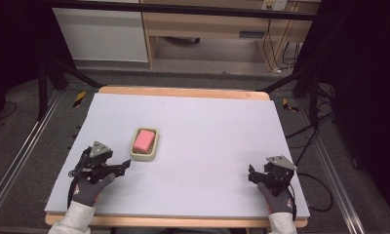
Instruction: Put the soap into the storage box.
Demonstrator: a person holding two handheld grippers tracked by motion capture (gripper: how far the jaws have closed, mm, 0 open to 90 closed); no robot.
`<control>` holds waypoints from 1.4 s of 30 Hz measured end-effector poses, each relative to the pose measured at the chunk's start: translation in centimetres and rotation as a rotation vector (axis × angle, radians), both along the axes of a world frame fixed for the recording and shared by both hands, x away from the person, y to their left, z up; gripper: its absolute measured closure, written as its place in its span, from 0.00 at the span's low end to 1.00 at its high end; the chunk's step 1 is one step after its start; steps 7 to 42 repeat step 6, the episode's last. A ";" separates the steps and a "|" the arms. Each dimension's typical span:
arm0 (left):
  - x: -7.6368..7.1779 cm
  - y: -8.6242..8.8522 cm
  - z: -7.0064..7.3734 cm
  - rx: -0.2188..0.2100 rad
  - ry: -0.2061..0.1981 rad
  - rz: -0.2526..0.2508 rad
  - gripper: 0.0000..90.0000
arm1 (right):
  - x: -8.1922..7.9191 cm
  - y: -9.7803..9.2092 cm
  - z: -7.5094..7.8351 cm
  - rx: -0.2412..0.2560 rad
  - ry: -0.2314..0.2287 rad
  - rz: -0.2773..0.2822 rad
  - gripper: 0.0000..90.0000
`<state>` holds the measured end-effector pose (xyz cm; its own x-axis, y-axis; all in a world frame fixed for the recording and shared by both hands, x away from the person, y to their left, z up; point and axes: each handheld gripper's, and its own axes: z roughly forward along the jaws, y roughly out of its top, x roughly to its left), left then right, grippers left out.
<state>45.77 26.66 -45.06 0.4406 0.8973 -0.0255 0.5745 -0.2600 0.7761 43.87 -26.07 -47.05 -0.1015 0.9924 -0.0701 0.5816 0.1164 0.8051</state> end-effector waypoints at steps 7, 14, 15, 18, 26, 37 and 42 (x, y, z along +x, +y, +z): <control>-0.3 1.0 -0.7 0.021 0.012 0.015 0.23 | 0.0 -0.2 -0.1 -0.015 0.006 -0.007 0.05; -0.3 1.0 -0.7 0.021 0.012 0.015 0.23 | 0.0 -0.2 -0.1 -0.015 0.006 -0.007 0.05; -0.3 1.0 -0.7 0.021 0.012 0.015 0.23 | 0.0 -0.2 -0.1 -0.015 0.006 -0.007 0.05; -0.3 1.0 -0.7 0.021 0.012 0.015 0.23 | 0.0 -0.2 -0.1 -0.015 0.006 -0.007 0.05; -0.3 1.0 -0.7 0.021 0.012 0.015 0.23 | 0.0 -0.2 -0.1 -0.015 0.006 -0.007 0.05; -0.3 1.0 -0.7 0.021 0.012 0.015 0.23 | 0.0 -0.2 -0.1 -0.015 0.006 -0.007 0.05; -0.3 1.0 -0.7 0.021 0.012 0.015 0.23 | 0.0 -0.2 -0.1 -0.015 0.006 -0.007 0.05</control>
